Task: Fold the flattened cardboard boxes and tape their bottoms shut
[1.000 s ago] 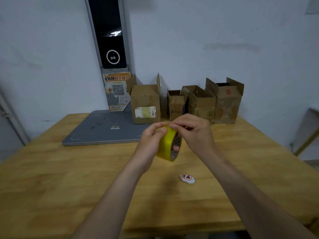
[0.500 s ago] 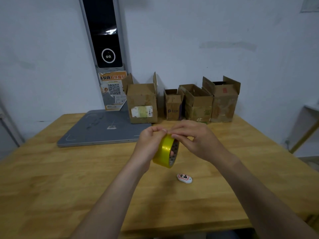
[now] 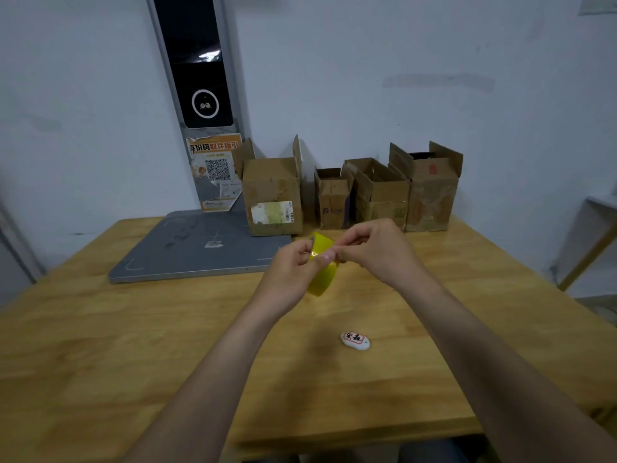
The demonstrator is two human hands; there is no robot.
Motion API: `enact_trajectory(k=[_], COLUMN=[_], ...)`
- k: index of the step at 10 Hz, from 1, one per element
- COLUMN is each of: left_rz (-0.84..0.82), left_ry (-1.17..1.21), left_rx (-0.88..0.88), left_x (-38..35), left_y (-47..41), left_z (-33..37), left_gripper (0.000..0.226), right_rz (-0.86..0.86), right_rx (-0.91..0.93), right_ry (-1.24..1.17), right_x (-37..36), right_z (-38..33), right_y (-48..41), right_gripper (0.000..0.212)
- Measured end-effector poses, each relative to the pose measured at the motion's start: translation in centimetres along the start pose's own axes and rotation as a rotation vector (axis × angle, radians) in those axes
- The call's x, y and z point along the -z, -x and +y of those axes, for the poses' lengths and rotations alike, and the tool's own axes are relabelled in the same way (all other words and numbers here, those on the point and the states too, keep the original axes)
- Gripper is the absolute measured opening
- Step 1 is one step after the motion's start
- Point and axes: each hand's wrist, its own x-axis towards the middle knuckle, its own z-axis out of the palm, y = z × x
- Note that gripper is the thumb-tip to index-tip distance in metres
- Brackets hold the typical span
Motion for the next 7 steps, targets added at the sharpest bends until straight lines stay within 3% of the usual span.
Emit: enact_trajectory(k=[2, 3, 4, 5, 7], left_rz=[-0.008, -0.031, -0.106, -0.180, -0.235], left_ry=[-0.617, -1.058, -1.265, -1.350, -1.255], left_rx=[-0.045, -0.058, -0.019, 0.075, 0.280], left_x=[2.2, 3.7, 5.1, 5.5, 5.6], left_y=[-2.0, -3.2, -3.7, -3.6, -3.5], left_z=[-1.8, -4.0, -7.0, -10.0, -12.4], left_gripper=[0.024, 0.037, 0.030, 0.008, 0.021], right_rz=[-0.131, -0.316, -0.391, -0.403, -0.392], right_rx=[-0.095, -0.202, -0.266, -0.341, -0.361], right_ry=[0.260, 0.430, 0.521, 0.517, 0.627], right_x=[-3.0, -3.7, -4.0, -4.0, -2.1], right_z=[2.0, 3.4, 4.7, 5.9, 5.8], right_y=[-1.2, -1.7, -1.7, -1.6, -3.2], right_gripper=[0.010, 0.056, 0.075, 0.080, 0.082])
